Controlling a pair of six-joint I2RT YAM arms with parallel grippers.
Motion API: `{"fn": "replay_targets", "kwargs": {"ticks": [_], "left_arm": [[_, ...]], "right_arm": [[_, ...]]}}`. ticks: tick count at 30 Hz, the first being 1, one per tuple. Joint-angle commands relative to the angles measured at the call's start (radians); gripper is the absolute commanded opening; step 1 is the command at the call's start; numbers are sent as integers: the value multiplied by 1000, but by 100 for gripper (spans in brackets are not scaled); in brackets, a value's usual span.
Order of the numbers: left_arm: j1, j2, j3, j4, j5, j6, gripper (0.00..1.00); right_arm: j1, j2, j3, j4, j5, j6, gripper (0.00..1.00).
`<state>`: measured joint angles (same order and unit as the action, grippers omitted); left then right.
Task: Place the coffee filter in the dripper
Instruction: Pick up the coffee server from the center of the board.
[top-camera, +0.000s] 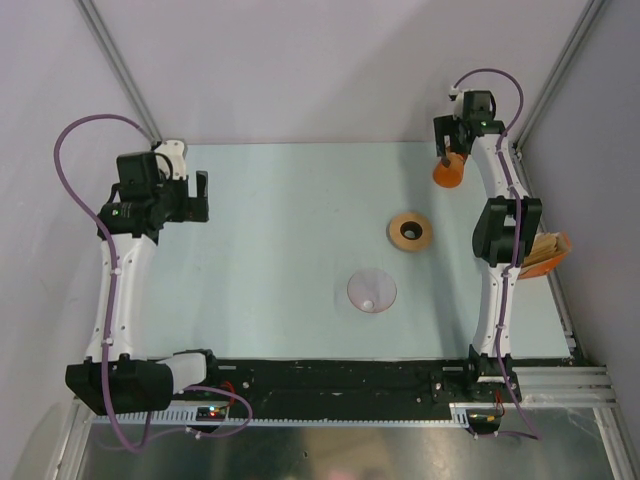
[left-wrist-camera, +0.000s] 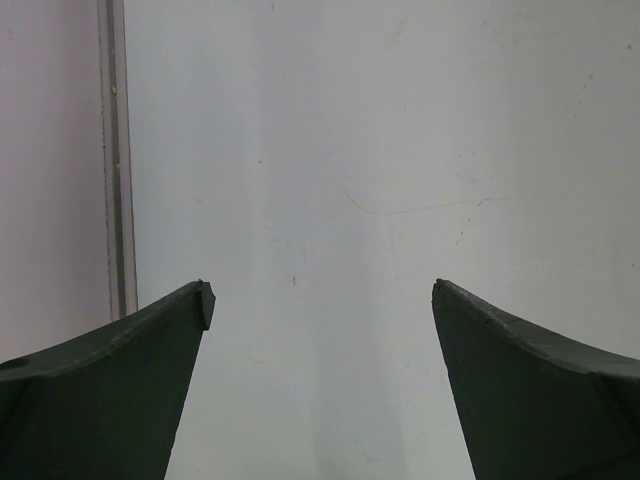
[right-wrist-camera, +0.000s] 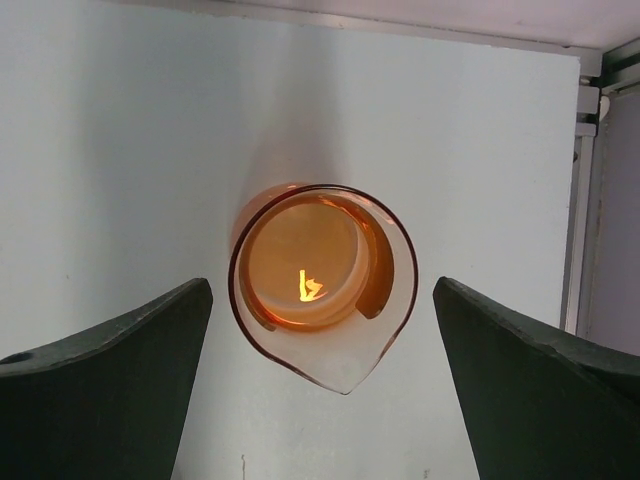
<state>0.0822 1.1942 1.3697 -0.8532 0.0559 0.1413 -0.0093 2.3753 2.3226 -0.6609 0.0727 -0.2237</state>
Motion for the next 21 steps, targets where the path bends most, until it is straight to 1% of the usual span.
{"fn": "replay_targets", "kwargs": {"ticks": [1, 4, 8, 17, 19, 21], "left_arm": [[-3, 5, 17, 30, 12, 27, 98], [-3, 9, 17, 32, 15, 27, 98], [-2, 12, 18, 33, 16, 30, 98], [-3, 10, 9, 34, 16, 47, 98], [-2, 9, 6, 33, 14, 49, 98], [-2, 9, 2, 34, 14, 53, 98]], "right_arm": [[6, -7, 6, 62, 50, 41, 100], [7, -4, 0, 87, 79, 43, 100], [36, 7, 14, 85, 94, 26, 95], [40, 15, 44, 31, 24, -4, 90], [41, 11, 39, 19, 15, -9, 87], [41, 1, 21, 21, 9, -19, 81]]}}
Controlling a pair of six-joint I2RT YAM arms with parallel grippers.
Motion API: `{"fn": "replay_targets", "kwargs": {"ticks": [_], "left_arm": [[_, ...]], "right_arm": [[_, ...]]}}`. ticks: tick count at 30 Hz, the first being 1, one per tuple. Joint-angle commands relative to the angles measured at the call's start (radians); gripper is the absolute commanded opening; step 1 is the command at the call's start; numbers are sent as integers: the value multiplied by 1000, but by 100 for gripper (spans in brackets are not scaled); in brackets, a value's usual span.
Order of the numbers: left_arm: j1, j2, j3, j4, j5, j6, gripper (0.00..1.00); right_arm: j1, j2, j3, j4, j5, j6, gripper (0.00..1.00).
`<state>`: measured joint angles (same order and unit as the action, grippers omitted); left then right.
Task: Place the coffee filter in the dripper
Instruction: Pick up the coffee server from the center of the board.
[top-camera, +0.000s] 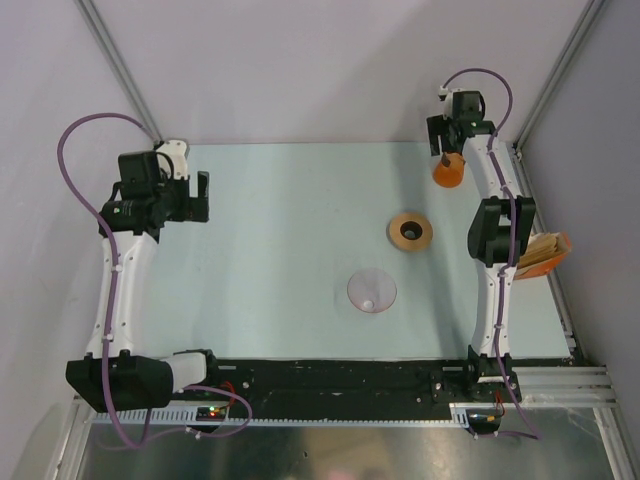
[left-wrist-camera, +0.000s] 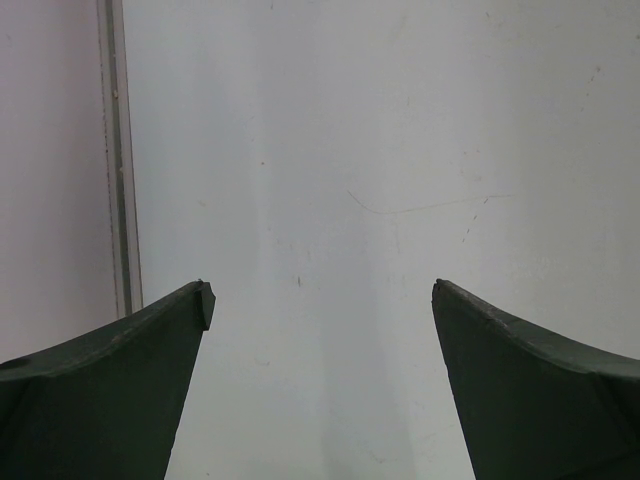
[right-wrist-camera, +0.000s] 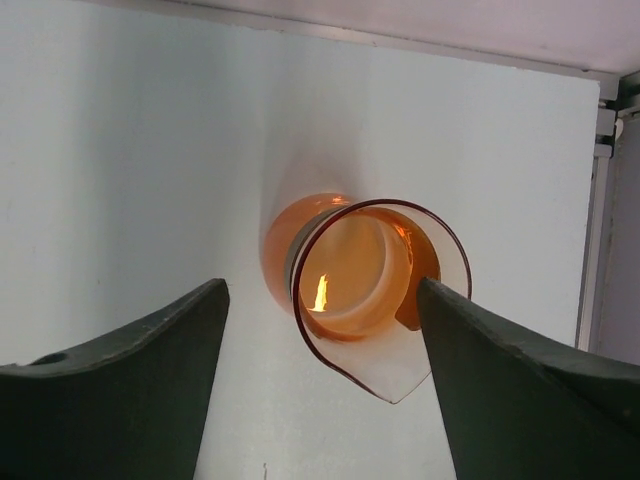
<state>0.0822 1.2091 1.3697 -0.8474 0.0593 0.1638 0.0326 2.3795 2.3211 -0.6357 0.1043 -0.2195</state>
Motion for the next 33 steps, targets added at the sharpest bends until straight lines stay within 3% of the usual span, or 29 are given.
{"fn": "replay_targets", "kwargs": {"ticks": [1, 7, 21, 33], "left_arm": [[-2, -6, 1, 29, 12, 31, 98], [-3, -5, 0, 29, 12, 42, 98], [-3, -18, -14, 29, 18, 47, 98], [-3, -36, -24, 28, 22, 40, 98]], "right_arm": [[-1, -7, 14, 1, -26, -30, 77], [0, -15, 4, 2, -51, -64, 58], [25, 5, 18, -61, -57, -117, 40], [30, -11, 13, -59, -31, -142, 2]]}}
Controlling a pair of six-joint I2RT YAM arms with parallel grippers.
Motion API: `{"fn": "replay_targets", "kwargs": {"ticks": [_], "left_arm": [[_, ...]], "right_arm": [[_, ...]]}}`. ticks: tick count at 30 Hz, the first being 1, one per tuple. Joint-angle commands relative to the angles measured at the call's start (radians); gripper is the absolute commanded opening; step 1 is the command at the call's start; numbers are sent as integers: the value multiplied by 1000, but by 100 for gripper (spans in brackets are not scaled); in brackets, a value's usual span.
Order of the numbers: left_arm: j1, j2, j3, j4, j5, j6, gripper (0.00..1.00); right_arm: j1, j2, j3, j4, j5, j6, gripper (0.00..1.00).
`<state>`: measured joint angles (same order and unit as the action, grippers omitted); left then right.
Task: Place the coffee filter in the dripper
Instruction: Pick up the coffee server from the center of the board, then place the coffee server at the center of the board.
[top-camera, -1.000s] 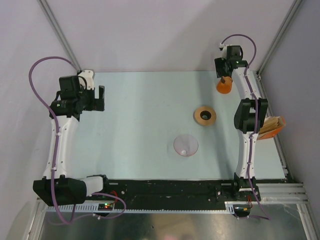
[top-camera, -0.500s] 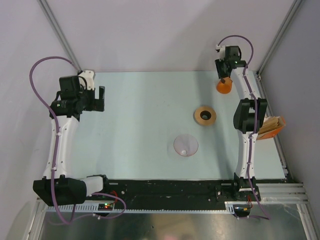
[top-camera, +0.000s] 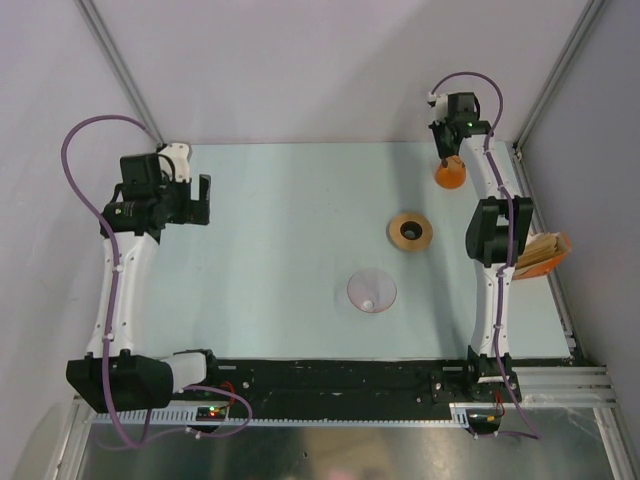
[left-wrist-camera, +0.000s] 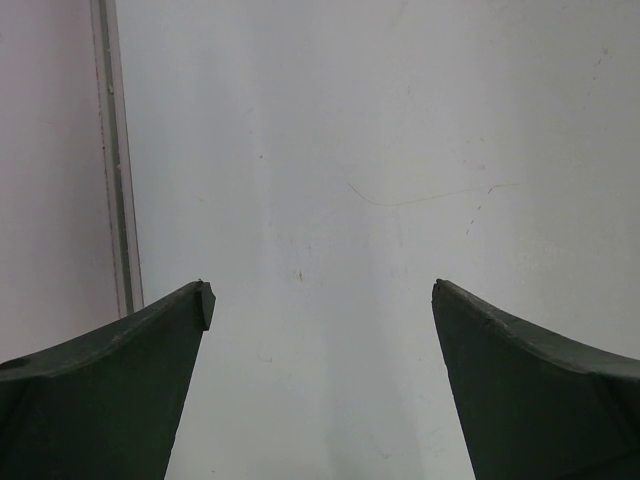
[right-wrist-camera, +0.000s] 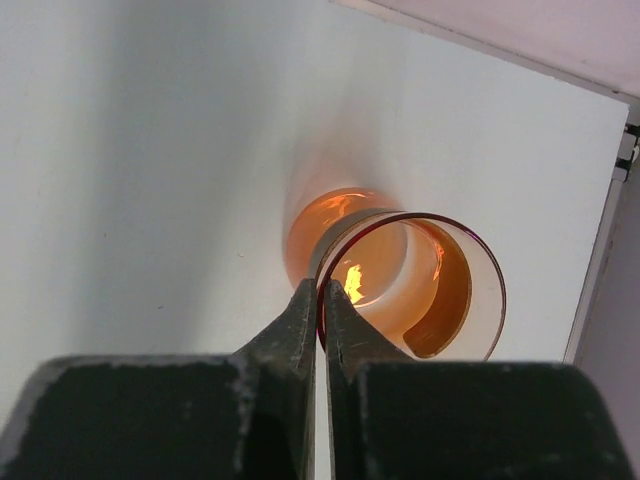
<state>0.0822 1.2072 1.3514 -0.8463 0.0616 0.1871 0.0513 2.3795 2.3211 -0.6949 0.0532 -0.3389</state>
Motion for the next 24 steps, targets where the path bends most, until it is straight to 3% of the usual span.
{"fn": "replay_targets", "kwargs": {"ticks": [1, 12, 24], "left_arm": [[-3, -35, -6, 27, 21, 16, 98], [-4, -50, -8, 28, 42, 1, 98], [-3, -100, -46, 27, 49, -9, 99]], "right_arm": [[14, -17, 11, 1, 23, -29, 1], [74, -212, -149, 82, -115, -87, 0], [290, -448, -449, 224, -203, -172, 0]]}}
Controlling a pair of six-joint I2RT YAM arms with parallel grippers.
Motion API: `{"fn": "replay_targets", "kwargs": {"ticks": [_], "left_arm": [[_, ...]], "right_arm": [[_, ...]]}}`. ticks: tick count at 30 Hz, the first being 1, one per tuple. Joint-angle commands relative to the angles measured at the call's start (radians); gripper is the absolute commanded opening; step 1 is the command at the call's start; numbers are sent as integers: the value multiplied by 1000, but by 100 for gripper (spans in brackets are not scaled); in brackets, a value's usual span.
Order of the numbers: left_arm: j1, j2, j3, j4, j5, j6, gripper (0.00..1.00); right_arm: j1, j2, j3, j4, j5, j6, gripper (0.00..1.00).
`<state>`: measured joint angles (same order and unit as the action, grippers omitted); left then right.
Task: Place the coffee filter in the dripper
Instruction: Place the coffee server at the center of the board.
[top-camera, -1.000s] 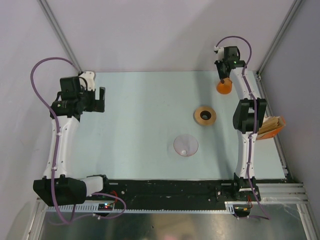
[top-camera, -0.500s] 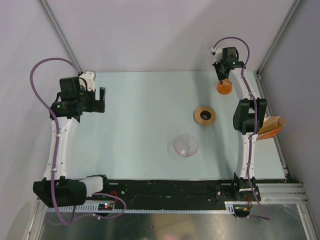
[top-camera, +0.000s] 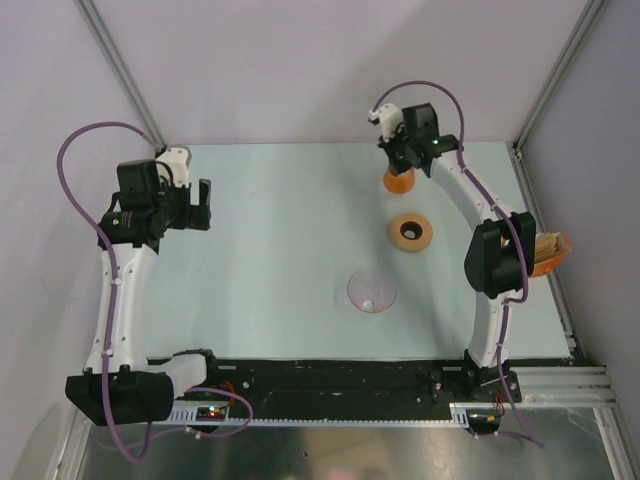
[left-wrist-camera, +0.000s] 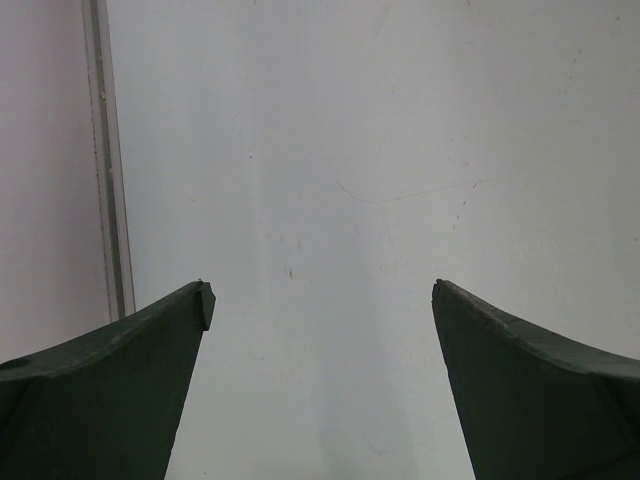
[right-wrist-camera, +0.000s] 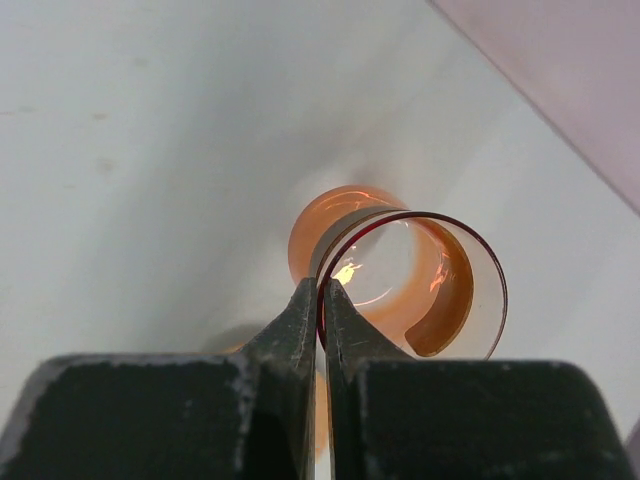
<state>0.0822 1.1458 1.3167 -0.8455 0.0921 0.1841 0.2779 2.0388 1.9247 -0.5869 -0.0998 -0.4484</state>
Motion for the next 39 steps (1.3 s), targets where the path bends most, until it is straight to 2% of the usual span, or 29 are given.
{"fn": "replay_targets", "kwargs": {"ticks": [1, 13, 22, 31, 39], "left_arm": [[-3, -45, -13, 26, 18, -7, 99], [-2, -151, -93, 26, 21, -26, 98], [-3, -241, -157, 27, 89, -62, 98], [-3, -319, -205, 27, 122, -59, 98], [-2, -352, -234, 26, 122, -54, 98]], "right_arm": [[85, -118, -71, 121, -63, -75, 0], [298, -318, -328, 144, -249, -226, 0], [442, -452, -560, 182, -391, -381, 0], [544, -444, -618, 141, -385, -490, 0], [583, -423, -638, 87, -370, -561, 0]]}}
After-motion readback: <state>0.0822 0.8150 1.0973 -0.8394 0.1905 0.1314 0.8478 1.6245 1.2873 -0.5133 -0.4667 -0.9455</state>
